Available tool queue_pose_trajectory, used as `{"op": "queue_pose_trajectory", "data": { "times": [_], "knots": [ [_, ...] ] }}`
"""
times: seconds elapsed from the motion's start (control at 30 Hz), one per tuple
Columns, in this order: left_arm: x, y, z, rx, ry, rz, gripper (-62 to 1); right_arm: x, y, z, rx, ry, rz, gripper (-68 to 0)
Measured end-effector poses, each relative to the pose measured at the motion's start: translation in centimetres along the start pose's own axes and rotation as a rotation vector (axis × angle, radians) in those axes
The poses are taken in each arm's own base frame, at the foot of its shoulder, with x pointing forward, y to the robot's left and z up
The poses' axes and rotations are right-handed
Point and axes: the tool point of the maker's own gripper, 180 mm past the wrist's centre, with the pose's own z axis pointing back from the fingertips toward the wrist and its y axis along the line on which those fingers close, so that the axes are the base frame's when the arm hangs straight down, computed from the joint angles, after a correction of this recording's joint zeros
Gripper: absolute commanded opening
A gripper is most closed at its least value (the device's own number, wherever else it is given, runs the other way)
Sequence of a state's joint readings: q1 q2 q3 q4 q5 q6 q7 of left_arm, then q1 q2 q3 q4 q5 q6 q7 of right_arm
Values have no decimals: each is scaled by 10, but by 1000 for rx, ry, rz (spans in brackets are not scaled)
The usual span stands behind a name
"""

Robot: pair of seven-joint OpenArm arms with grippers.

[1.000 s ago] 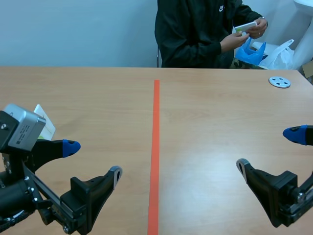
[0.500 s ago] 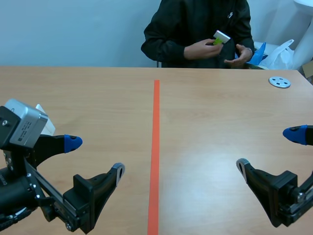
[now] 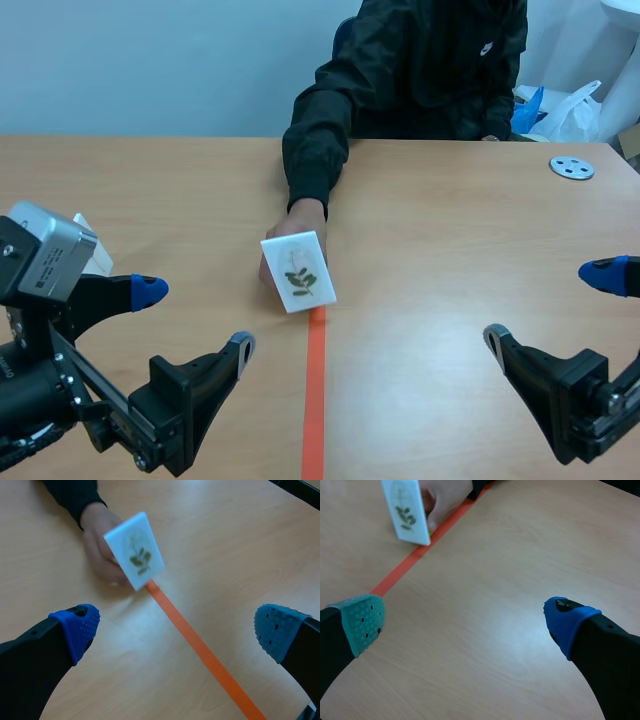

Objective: Sort the leaf by its shape. The table is split by an orange tape line. A compound leaf with several leaflets goes to the left side, a simple leaf with one blade goes to the right side. Return to the home posture when a red brick is placed on the table.

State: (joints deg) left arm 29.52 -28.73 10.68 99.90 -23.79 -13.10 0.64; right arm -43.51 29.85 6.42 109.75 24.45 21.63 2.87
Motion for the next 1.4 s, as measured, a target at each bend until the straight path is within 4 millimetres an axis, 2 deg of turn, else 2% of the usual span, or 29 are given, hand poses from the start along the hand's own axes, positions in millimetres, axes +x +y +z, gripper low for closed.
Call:
{"op": "queue_pose_trajectory", "data": {
  "times": [1.03, 1.2, 1.4],
  "knots": [
    [0, 0, 0, 0, 0, 0, 14, -11, 3, -2, 24, 72, 8, 4],
    [0, 0, 0, 0, 0, 0, 14, 0, 3, -15, 52, 31, 21, 4],
    [0, 0, 0, 0, 0, 0, 14, -18, 11, -43, 105, 45, -19, 4]
  ]
}}
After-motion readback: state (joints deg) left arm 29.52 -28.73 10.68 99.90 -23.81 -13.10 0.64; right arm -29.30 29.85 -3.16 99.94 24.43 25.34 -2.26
